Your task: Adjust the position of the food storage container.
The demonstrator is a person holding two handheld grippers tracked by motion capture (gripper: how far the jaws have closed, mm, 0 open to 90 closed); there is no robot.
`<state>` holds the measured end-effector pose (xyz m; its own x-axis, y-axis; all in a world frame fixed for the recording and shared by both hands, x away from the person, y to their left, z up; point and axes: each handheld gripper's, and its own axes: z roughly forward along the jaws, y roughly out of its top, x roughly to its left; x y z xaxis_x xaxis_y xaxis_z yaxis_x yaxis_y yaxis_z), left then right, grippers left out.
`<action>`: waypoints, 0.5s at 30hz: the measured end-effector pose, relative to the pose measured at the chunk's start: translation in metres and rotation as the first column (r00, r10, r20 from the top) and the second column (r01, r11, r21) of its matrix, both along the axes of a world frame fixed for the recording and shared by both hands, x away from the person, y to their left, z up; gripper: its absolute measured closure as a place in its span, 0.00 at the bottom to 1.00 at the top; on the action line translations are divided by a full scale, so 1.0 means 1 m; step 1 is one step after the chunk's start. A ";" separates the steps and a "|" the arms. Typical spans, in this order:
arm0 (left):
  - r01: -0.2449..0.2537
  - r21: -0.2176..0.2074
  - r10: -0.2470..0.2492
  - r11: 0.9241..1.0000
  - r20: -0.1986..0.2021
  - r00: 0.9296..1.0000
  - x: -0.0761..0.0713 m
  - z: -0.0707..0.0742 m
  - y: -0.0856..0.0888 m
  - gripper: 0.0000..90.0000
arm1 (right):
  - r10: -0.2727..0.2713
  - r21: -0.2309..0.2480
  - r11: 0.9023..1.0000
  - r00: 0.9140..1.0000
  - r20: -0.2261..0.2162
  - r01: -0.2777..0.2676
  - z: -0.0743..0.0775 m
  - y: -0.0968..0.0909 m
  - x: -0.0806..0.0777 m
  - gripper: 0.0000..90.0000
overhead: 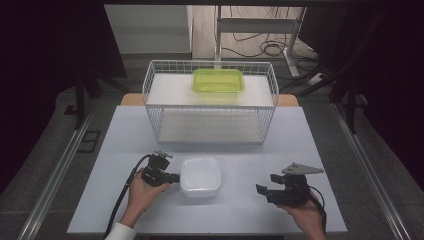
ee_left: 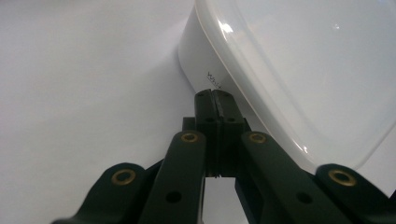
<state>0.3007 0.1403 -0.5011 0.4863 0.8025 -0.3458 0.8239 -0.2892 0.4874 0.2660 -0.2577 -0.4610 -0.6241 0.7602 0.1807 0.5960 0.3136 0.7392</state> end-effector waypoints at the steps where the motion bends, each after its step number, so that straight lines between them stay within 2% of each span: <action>1: 0.003 -0.001 -0.002 1.000 0.003 1.000 0.000 0.000 -0.003 1.00 | -0.001 0.001 1.000 1.000 0.001 0.001 0.000 0.000 0.000 0.32; 10: 0.003 -0.011 -0.002 1.000 0.013 1.000 0.003 -0.002 -0.009 1.00 | 0.005 -0.004 1.000 1.000 -0.006 -0.005 -0.001 0.001 0.001 0.32; 13: 0.001 -0.018 -0.001 1.000 0.022 1.000 0.002 -0.001 -0.006 1.00 | 0.004 -0.005 1.000 1.000 -0.005 -0.004 -0.001 0.000 0.001 0.32; 15: -0.020 -0.033 0.021 0.999 0.033 0.999 0.000 0.002 -0.002 1.00 | 0.003 -0.002 1.000 1.000 -0.002 -0.003 0.000 -0.001 0.000 0.32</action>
<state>0.3008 0.1384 -0.4990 0.4815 0.8008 -0.3562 0.8128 -0.2560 0.5233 0.2663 -0.2582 -0.4611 -0.6261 0.7586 0.1803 0.5964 0.3169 0.7375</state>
